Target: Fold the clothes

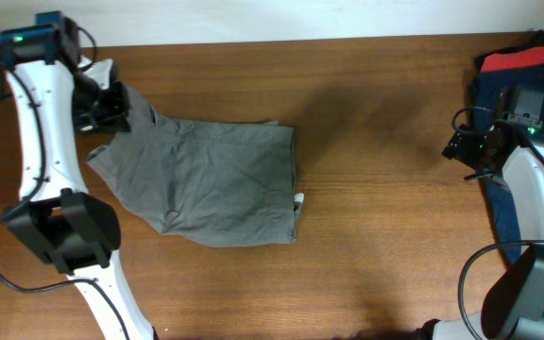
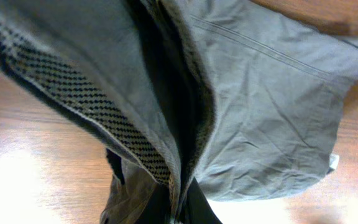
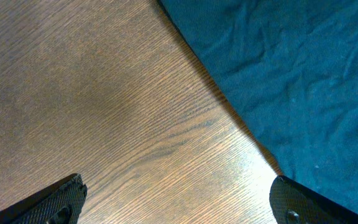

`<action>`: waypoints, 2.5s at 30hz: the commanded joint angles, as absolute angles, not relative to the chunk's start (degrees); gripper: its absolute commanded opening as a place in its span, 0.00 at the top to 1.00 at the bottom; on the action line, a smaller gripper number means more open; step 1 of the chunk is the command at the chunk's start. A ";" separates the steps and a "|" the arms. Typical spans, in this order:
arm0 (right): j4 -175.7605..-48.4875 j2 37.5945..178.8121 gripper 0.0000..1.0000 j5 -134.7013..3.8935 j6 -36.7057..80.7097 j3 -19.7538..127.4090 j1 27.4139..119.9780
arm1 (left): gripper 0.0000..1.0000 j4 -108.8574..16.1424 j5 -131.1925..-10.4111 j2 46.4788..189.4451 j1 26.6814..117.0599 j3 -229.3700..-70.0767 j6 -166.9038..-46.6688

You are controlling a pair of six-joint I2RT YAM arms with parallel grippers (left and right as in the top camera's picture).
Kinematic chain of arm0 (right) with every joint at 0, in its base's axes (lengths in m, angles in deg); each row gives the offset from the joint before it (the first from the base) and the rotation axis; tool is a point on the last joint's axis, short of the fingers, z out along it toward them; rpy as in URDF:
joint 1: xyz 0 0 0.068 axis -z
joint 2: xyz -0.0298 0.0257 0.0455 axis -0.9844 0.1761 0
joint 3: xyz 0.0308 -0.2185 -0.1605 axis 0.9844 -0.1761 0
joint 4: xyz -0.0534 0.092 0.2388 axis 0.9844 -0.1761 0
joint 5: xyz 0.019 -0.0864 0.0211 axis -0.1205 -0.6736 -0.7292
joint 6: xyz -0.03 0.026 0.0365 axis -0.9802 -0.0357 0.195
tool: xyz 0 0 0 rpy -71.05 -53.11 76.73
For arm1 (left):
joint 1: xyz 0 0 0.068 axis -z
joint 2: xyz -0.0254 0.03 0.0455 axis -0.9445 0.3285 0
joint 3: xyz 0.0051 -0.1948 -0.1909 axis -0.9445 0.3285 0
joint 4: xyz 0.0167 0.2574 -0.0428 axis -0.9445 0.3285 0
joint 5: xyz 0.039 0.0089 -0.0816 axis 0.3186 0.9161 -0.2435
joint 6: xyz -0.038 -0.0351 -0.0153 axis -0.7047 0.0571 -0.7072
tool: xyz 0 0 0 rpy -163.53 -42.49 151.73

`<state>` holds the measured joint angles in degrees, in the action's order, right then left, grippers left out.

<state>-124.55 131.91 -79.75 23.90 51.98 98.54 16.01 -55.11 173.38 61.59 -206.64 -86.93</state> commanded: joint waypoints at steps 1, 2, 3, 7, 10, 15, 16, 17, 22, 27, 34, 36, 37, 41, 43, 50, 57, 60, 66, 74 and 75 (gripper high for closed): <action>-124.55 131.93 0.01 -79.86 23.62 51.74 98.62 | 0.99 16.14 -54.26 171.94 64.08 -208.04 -87.54; -124.55 131.93 0.01 -79.86 23.62 51.74 98.62 | 0.99 16.14 -53.58 171.85 64.82 -208.04 -87.52; -124.55 131.93 0.01 -79.86 23.62 51.74 98.62 | 0.99 16.14 -52.57 171.70 65.67 -208.04 -87.56; -124.55 131.93 0.01 -79.86 23.60 51.74 98.62 | 1.00 16.16 -49.34 170.10 68.78 -208.04 -89.44; -124.55 131.93 0.01 -79.86 23.62 51.74 98.62 | 1.00 16.14 -49.32 168.16 70.44 -208.04 -89.44; -124.55 131.93 0.01 -79.86 23.62 51.74 98.62 | 0.99 16.14 -49.32 164.57 71.88 -208.04 -89.44; -124.57 131.95 0.01 -79.86 23.62 51.74 98.62 | 0.99 16.14 -49.32 164.00 71.97 -208.04 -89.44; -124.55 131.93 0.01 -79.86 23.62 51.74 98.62 | 1.00 16.14 -49.32 163.35 72.06 -208.04 -89.44; -124.57 131.93 0.01 -79.86 23.62 51.74 98.62 | 0.99 16.14 -49.40 162.01 72.43 -207.91 -89.44; -124.57 131.93 0.01 -79.86 23.62 51.74 98.62 | 1.00 16.14 -49.51 162.06 74.74 -207.56 -89.44; -124.55 131.93 0.02 -79.86 23.62 51.74 98.62 | 0.99 16.14 -49.34 162.08 78.85 -207.56 -89.46; -124.55 131.93 0.01 -79.86 23.62 51.74 98.62 | 0.99 16.10 -49.32 162.23 79.40 -207.56 -89.46; -124.55 131.93 0.01 -79.86 23.62 51.74 98.62 | 0.99 16.12 -49.32 162.34 79.68 -207.56 -89.46; -124.55 131.93 0.01 -79.86 23.62 51.74 98.62 | 0.99 16.12 -49.34 162.95 80.34 -207.56 -90.97; -124.55 131.93 0.01 -79.86 23.62 51.74 98.62 | 0.99 16.10 -49.34 163.13 80.49 -207.56 -90.95; -124.55 131.93 0.01 -79.86 23.62 51.74 98.62 | 1.00 16.14 -50.21 163.19 80.80 -207.56 -90.97; -124.55 131.93 0.01 -79.86 23.62 51.74 98.62 | 0.99 16.05 -56.49 163.19 81.45 -207.56 -90.93; -124.55 131.93 0.01 -79.86 23.62 51.74 98.62 | 0.99 15.95 -56.35 163.24 82.05 -207.45 -90.93; -124.57 131.93 0.01 -79.86 23.62 51.74 98.62 | 0.99 14.44 -55.35 163.46 83.99 -204.67 -90.95; -124.55 131.93 0.01 -79.86 23.62 51.72 98.62 | 0.99 10.68 -49.32 163.63 86.20 -198.40 -94.36; -124.55 131.93 0.01 -79.86 23.62 51.74 98.62 | 0.99 10.22 -49.32 163.63 86.46 -197.74 -94.34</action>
